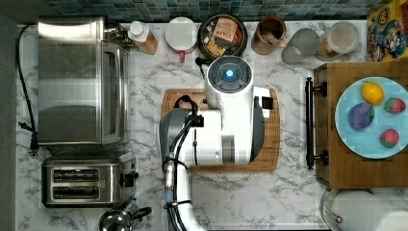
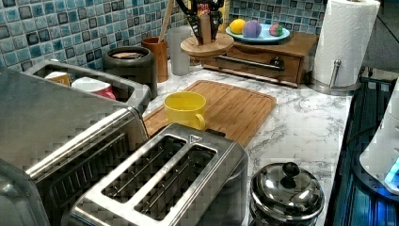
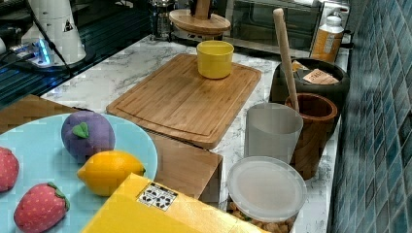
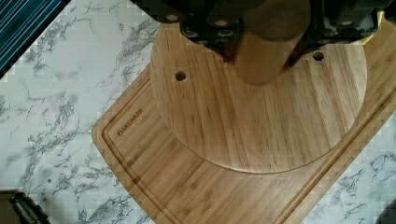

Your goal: Put the lid on the tea container.

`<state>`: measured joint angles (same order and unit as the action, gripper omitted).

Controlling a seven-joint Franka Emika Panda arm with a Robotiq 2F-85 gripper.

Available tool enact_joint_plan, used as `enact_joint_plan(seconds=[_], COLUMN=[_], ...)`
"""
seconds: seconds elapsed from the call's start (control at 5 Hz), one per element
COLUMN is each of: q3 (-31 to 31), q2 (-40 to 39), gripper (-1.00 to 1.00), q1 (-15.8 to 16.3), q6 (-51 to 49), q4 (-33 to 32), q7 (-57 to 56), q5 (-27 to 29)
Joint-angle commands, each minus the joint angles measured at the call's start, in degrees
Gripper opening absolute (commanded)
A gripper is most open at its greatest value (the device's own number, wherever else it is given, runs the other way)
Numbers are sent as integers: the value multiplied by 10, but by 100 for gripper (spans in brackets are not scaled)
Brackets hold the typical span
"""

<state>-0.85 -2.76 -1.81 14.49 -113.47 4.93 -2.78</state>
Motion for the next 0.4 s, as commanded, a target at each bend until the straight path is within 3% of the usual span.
enact_joint_plan(seconds=[0.2, 0.4], q3=[-2, -4], q2=[7, 41], gripper=[-100, -100], q1=[-8, -3], q6=[20, 95], q4=[0, -28], q7=[-4, 8], q5=[4, -12])
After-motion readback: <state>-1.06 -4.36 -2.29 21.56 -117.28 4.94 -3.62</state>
